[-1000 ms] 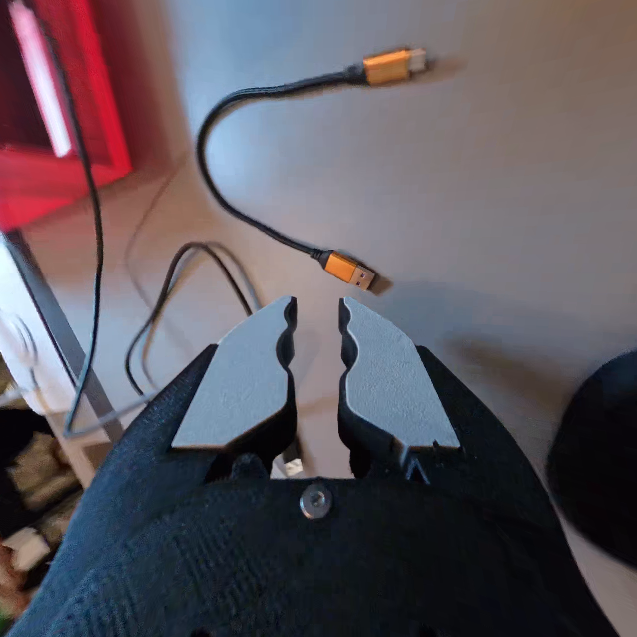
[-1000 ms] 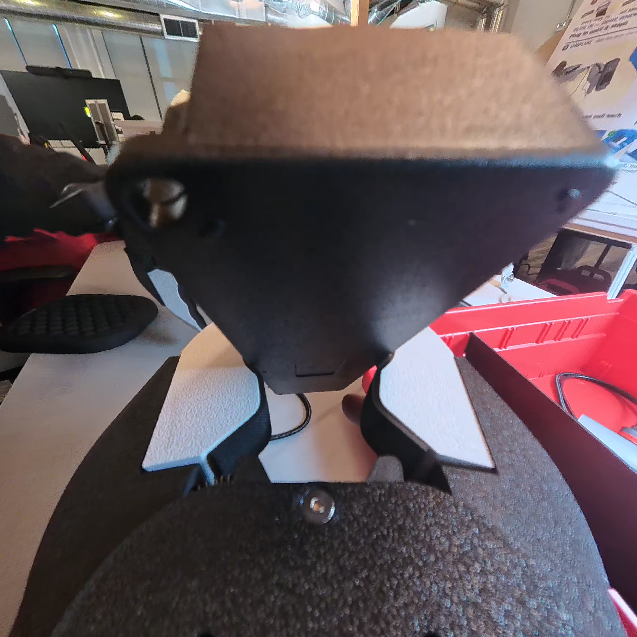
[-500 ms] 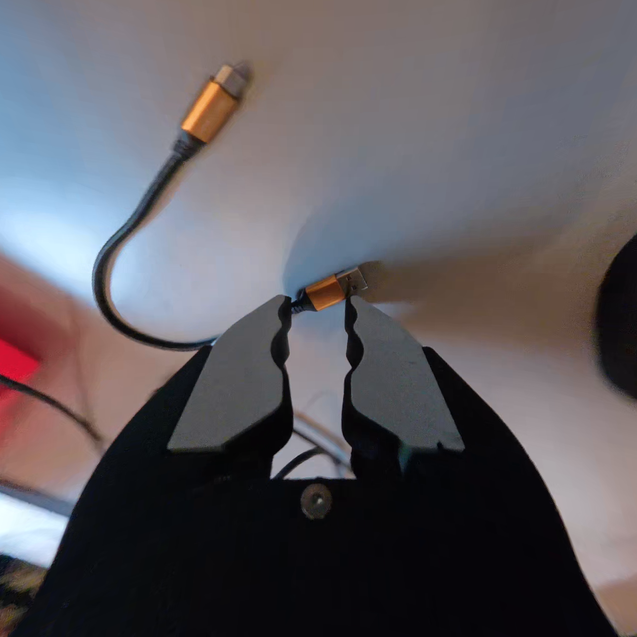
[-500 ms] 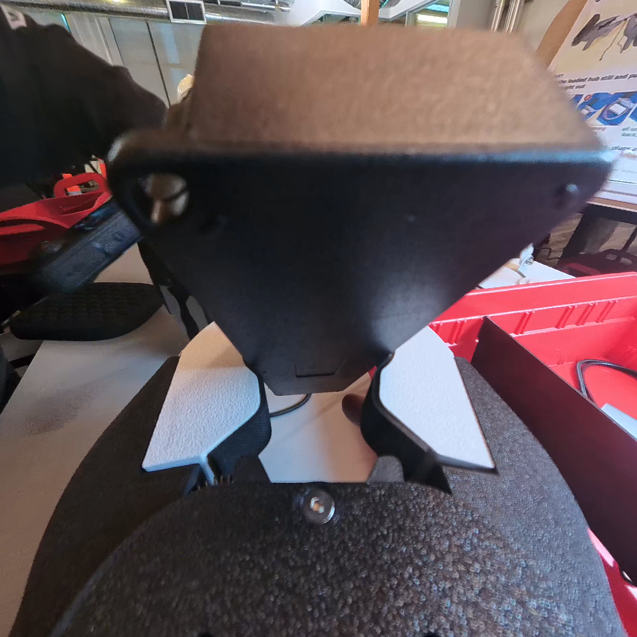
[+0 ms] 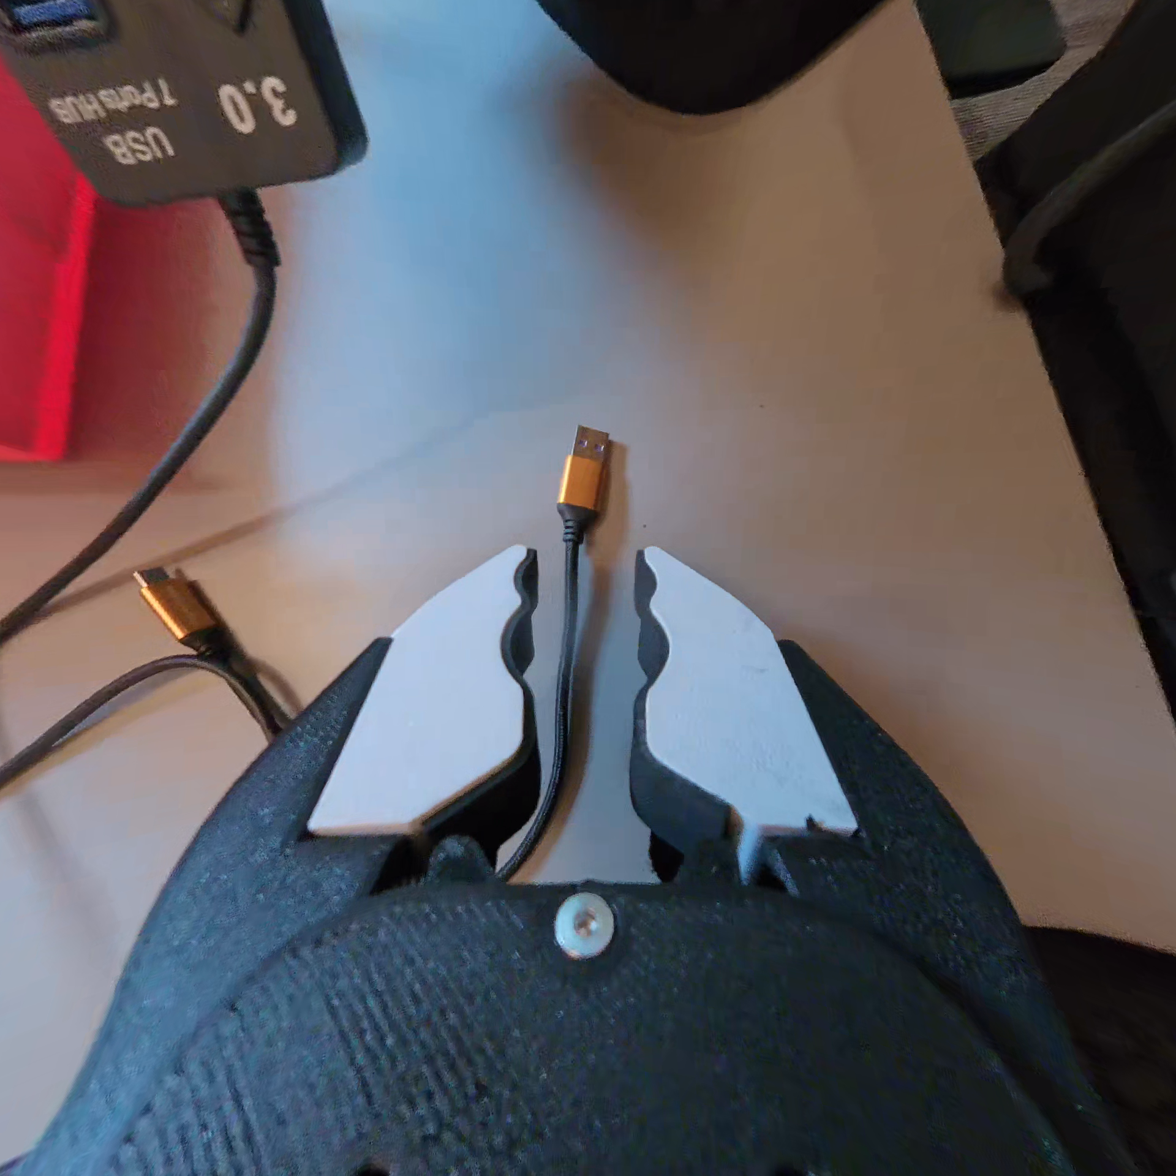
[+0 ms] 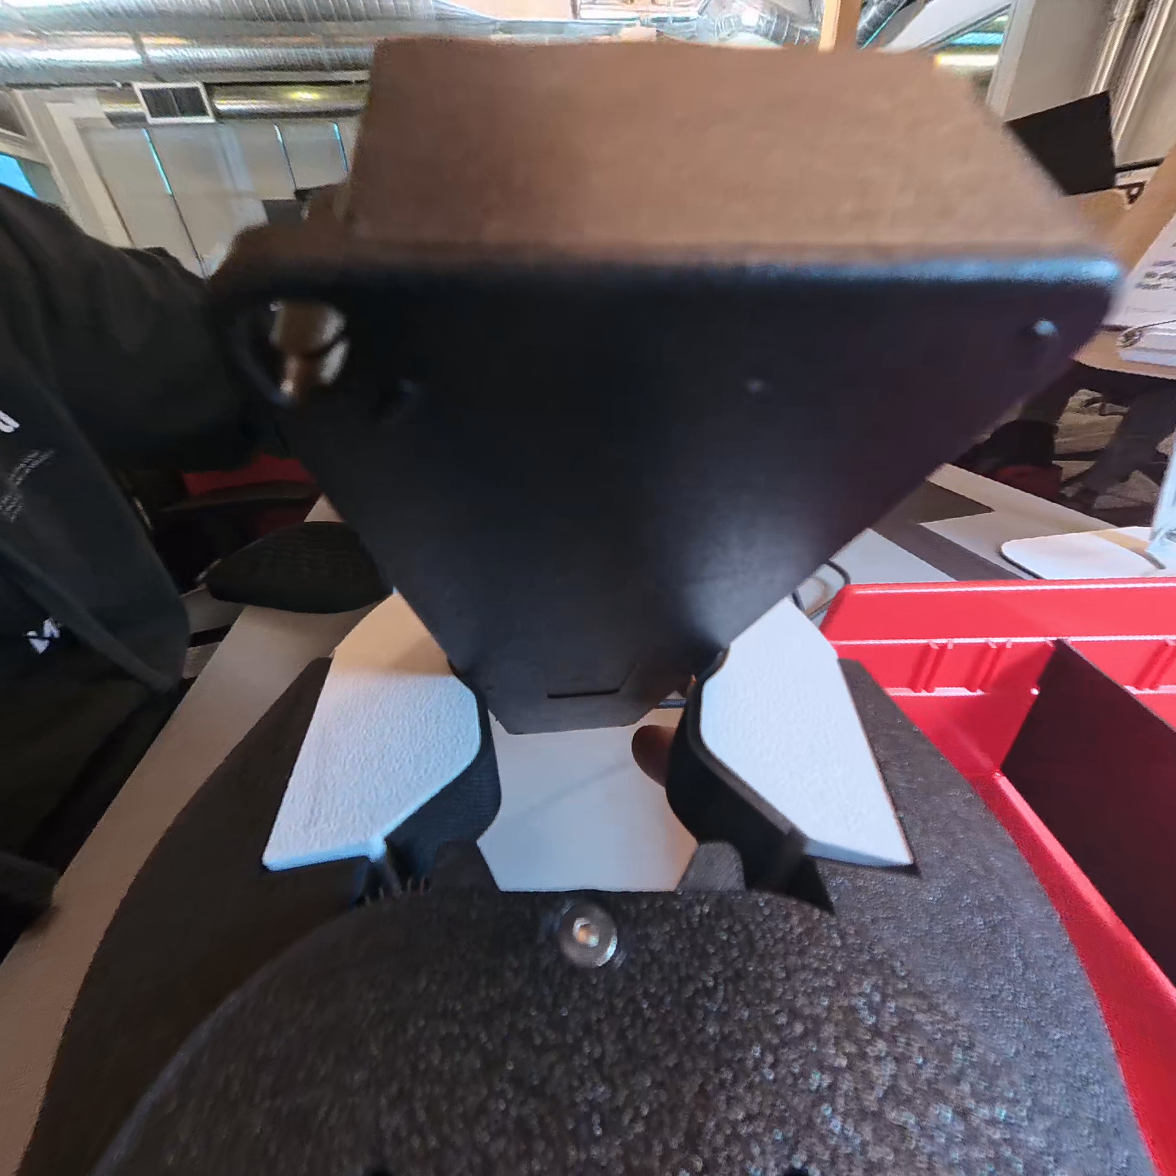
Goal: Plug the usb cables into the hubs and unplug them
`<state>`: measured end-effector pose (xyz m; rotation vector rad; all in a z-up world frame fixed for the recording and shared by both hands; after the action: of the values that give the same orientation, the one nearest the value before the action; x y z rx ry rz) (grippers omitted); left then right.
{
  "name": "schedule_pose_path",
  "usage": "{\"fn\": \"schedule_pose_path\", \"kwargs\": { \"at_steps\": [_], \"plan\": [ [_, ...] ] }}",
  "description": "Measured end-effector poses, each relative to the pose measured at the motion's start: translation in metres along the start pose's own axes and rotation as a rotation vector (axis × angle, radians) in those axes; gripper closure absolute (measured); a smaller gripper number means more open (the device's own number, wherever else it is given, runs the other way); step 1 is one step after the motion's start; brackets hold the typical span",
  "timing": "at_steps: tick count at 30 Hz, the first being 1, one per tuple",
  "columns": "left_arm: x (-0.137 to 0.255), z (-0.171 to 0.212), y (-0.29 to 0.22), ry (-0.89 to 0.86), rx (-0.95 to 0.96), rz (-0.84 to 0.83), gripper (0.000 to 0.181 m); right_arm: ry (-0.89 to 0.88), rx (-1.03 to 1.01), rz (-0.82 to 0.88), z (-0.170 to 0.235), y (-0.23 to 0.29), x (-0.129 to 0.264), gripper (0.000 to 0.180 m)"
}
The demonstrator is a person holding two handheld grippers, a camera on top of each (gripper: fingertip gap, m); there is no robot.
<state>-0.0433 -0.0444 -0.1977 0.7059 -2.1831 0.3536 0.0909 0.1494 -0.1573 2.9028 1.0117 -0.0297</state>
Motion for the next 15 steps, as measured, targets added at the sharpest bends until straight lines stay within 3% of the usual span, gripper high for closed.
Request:
{"fn": "schedule_pose_path", "kwargs": {
  "at_steps": [6,15],
  "plan": [
    [-0.014,0.002,0.001,0.087,-0.055,-0.076,0.148,0.020,-0.010,-0.006,0.005,0.001,-0.004,0.114],
    [-0.032,-0.002,-0.001,0.047,-0.058,-0.132,0.171,0.041,-0.009,0.000,0.006,0.001,-0.006,0.115]
  ]
}}
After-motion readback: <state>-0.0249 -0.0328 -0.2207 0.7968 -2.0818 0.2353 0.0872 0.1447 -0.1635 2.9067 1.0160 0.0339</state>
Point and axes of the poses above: each gripper's, where its closed fingertips meet, x back along the fingers, z out of its underside, y = z × x across the jaws, the point moved 10 cm from there along x, back along the fingers, and after that the axes turned 1 degree about -y, right-handed, at the moved point
